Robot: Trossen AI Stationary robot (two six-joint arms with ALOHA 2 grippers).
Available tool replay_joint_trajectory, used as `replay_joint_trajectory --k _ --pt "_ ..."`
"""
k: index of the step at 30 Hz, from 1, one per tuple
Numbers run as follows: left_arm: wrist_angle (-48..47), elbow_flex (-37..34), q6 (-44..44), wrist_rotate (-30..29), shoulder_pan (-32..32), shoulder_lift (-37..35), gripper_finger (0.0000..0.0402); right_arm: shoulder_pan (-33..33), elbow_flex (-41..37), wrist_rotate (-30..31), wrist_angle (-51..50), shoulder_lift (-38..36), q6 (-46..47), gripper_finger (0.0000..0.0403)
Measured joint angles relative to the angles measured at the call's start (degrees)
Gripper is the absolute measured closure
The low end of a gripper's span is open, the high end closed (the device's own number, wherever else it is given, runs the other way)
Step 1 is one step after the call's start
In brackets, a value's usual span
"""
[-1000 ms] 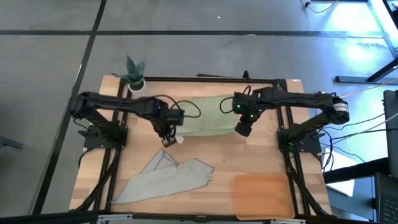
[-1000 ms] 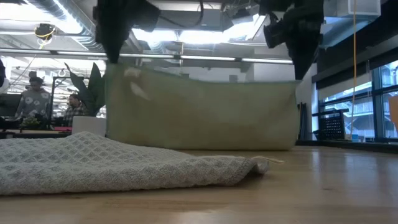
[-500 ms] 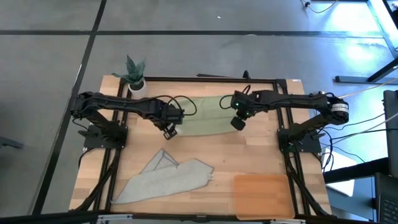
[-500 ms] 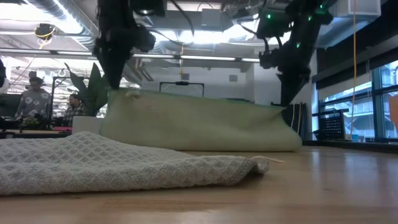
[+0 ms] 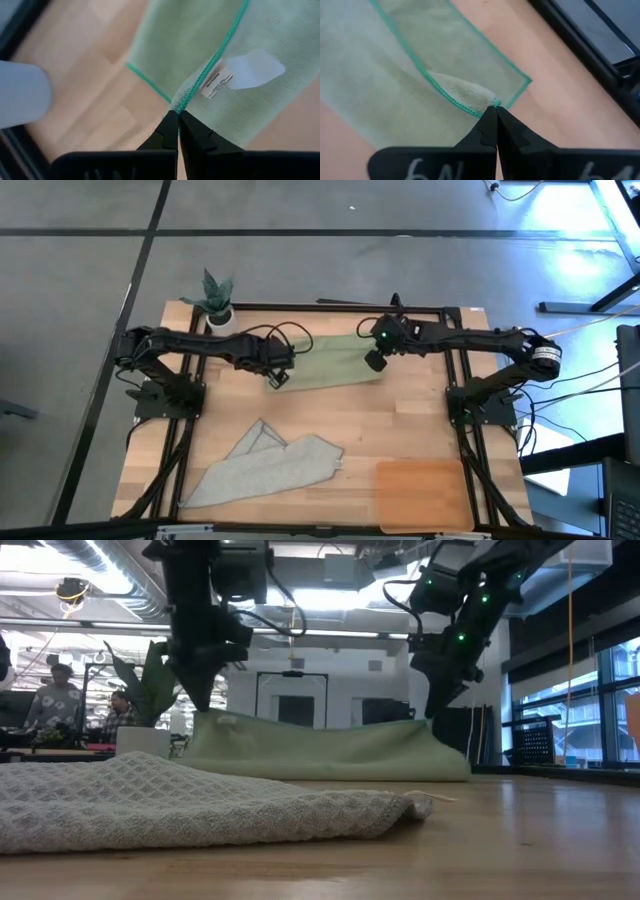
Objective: Roll microfiber towels into tight, uniform cylinder then place into a basket
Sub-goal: Roll the green microfiber towel
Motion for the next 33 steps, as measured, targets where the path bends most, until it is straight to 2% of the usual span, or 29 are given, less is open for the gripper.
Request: replay_joint_trajectory --k 5,12,19,31,33 --pt "0.31 0.0 1.25 -4.77 2.13 0.0 0.0402 -2.15 0.0 0.06 0.88 0.07 -1.53 0.0402" --pt "3.1 0.0 4.5 -2.86 4.86 0.0 0.0402 -3.37 0.0 0.0 2.34 0.23 -6.46 0.0396" --pt "3.8 0.0 4.55 -1.85 6.55 0.0 0.039 -3.36 0.0 -0.31 3.48 0.23 -7.37 0.0357" --pt "6.01 0.0 7.99 -2.04 10.73 0.0 0.0318 -3.36 0.02 -0.57 9.26 0.23 -7.47 0.0256" --pt "6.47 0.0 8.17 -2.06 11.29 0.0 0.0315 -3.32 0.02 -3.11 9.33 0.23 -8.92 0.0246"
